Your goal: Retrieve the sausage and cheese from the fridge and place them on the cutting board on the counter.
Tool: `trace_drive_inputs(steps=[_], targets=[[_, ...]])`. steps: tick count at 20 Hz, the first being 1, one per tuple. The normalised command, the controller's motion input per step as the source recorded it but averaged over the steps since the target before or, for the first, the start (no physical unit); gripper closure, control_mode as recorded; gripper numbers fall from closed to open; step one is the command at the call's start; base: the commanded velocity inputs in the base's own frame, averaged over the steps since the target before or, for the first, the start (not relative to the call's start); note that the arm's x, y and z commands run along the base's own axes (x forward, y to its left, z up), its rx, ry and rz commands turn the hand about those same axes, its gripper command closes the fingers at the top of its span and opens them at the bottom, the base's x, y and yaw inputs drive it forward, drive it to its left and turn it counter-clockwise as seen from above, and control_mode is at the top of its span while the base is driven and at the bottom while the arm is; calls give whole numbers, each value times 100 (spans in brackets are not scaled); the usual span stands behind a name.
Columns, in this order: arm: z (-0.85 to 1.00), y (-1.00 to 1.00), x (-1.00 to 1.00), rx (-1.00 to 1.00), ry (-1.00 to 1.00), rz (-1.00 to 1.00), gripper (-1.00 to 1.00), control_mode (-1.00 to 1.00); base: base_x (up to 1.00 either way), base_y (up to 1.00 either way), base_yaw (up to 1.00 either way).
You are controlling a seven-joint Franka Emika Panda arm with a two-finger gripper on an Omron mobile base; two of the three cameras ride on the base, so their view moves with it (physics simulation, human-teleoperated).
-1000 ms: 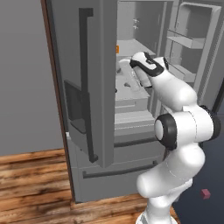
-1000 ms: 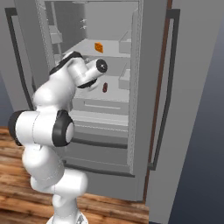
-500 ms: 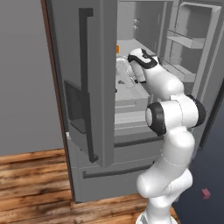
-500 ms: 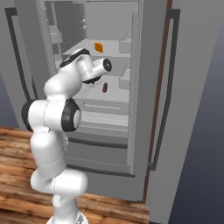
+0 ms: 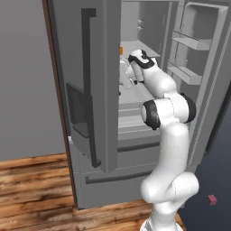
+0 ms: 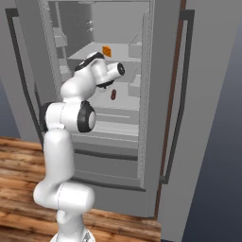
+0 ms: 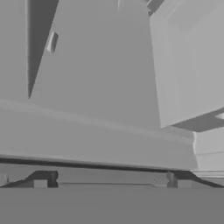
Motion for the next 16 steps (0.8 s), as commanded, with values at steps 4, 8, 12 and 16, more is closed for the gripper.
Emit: trace_drive_inputs(steps=[4, 8, 12, 16], targets=[[-18, 23, 46, 0, 0, 12, -100, -100, 0, 0, 0], [-20, 37, 45, 0, 0, 8, -100, -100, 0, 0, 0], [-15, 42, 24, 0, 0, 10, -100, -100, 0, 0, 0], [-1, 37, -3, 0, -1, 10, -100, -100, 0, 0, 0]])
